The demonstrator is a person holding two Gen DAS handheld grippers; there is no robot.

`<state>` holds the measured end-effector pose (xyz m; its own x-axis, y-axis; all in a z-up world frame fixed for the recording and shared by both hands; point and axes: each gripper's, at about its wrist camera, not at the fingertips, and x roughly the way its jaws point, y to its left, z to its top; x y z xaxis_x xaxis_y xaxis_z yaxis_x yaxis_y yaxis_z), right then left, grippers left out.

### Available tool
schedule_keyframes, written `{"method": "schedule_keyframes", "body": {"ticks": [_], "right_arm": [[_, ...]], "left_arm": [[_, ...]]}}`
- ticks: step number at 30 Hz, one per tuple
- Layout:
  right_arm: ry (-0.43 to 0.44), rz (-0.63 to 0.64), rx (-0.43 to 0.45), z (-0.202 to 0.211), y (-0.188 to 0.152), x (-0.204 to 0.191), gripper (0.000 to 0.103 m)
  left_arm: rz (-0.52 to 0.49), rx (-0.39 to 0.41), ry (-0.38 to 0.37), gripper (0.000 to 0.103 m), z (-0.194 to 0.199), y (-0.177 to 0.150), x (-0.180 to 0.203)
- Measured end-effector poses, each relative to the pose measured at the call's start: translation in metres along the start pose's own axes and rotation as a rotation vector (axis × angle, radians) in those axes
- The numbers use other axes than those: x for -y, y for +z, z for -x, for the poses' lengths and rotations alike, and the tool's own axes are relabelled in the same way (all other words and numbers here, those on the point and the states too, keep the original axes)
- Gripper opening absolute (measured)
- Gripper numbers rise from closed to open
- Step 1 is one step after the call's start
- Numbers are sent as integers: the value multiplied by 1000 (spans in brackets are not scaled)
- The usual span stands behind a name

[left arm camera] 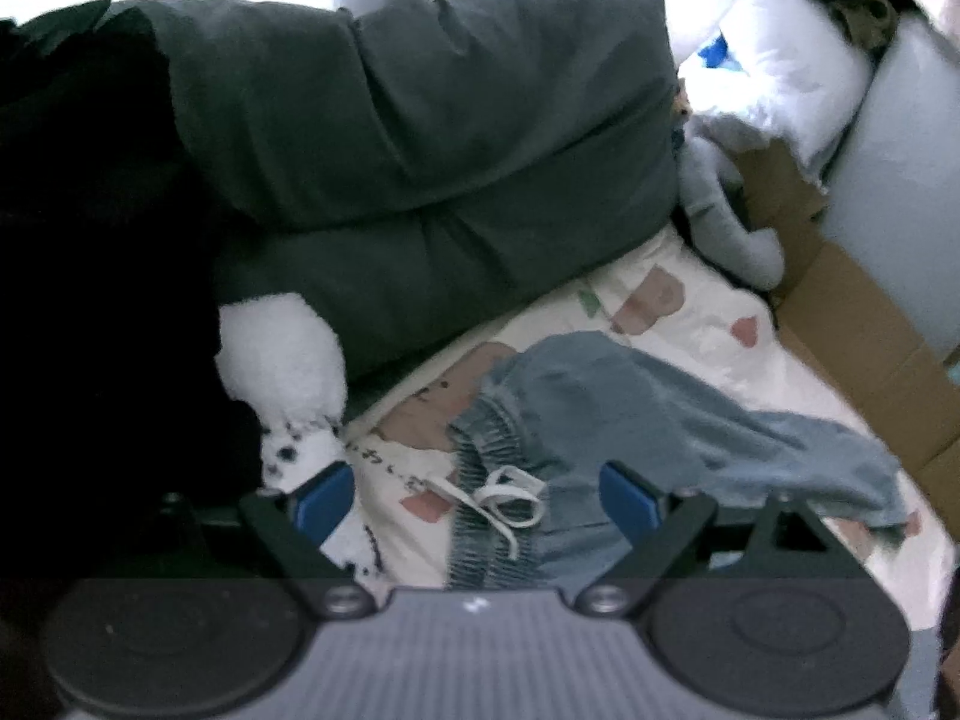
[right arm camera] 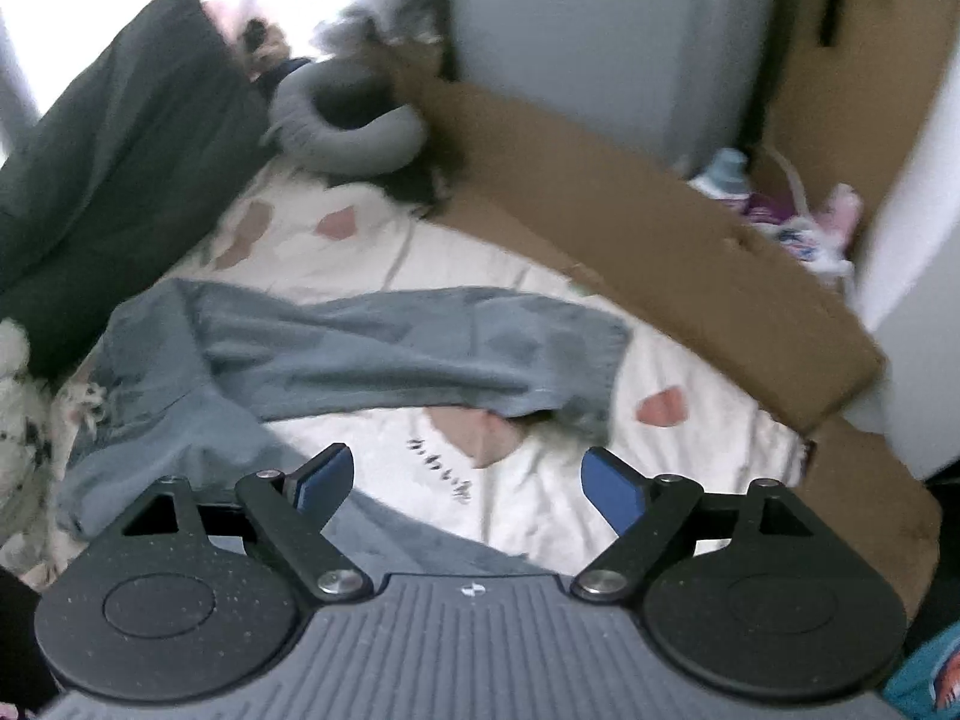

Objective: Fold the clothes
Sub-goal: 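Open both grippers and release the folded pants on the sheet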

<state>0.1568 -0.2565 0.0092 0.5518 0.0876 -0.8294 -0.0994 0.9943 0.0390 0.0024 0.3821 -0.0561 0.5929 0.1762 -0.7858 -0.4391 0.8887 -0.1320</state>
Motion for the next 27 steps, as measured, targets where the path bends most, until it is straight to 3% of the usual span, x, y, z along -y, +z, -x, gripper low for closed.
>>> {"method": "schedule_keyframes", "body": {"ticks": [7,10,15,24,27], "right_arm": [[48,110,-3,-35,19,-32,87],[48,121,-3,-53,26,-42,88],[33,174,-16,-85,27,-58,87],[74,174,-42,-140,15,-73,87],[81,138,-65,-159,13,-74,87]], "left_arm": [[-108,-32,-3,95,-22,2,16],[-160,-95,-27,95,-41,4,25],[-249,-196,-8,88,-82,3,30],[-168,-222,-42,87,-146,-14,26],[-123,-204,-57,81,-169,-24,25]]}}
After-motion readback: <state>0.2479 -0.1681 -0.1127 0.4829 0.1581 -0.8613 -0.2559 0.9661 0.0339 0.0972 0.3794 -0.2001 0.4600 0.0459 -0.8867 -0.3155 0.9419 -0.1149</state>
